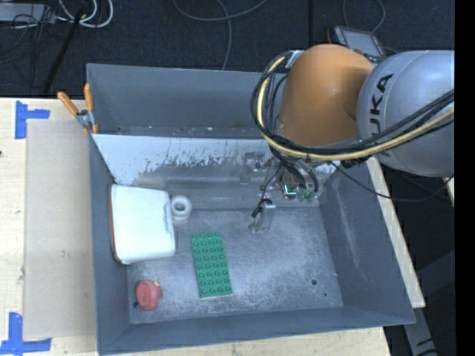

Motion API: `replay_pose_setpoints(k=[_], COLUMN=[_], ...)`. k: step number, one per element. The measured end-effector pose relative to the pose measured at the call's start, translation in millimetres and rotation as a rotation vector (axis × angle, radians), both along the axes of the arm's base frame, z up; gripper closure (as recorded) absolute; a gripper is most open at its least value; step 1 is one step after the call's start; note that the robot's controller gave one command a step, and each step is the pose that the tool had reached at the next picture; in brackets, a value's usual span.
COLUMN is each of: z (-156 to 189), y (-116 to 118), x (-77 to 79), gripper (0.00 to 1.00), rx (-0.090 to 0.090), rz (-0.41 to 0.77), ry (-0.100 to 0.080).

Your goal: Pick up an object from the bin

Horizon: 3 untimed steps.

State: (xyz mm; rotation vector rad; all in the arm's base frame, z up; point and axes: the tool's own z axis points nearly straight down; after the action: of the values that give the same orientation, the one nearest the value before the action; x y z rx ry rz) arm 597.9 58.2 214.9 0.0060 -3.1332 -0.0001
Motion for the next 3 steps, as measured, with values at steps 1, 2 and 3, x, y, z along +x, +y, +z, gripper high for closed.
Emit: replay_pose_setpoints(k=[1, 2, 3], z=[15, -33, -115], y=[4, 68, 56], x=[-81.6, -77.9, -45.7], gripper=[0.00, 0.00, 0.00], rx=[0.000, 0.002, 0.002], rz=[0.078, 0.128, 0.433], ry=[-0.003, -0.002, -0.002])
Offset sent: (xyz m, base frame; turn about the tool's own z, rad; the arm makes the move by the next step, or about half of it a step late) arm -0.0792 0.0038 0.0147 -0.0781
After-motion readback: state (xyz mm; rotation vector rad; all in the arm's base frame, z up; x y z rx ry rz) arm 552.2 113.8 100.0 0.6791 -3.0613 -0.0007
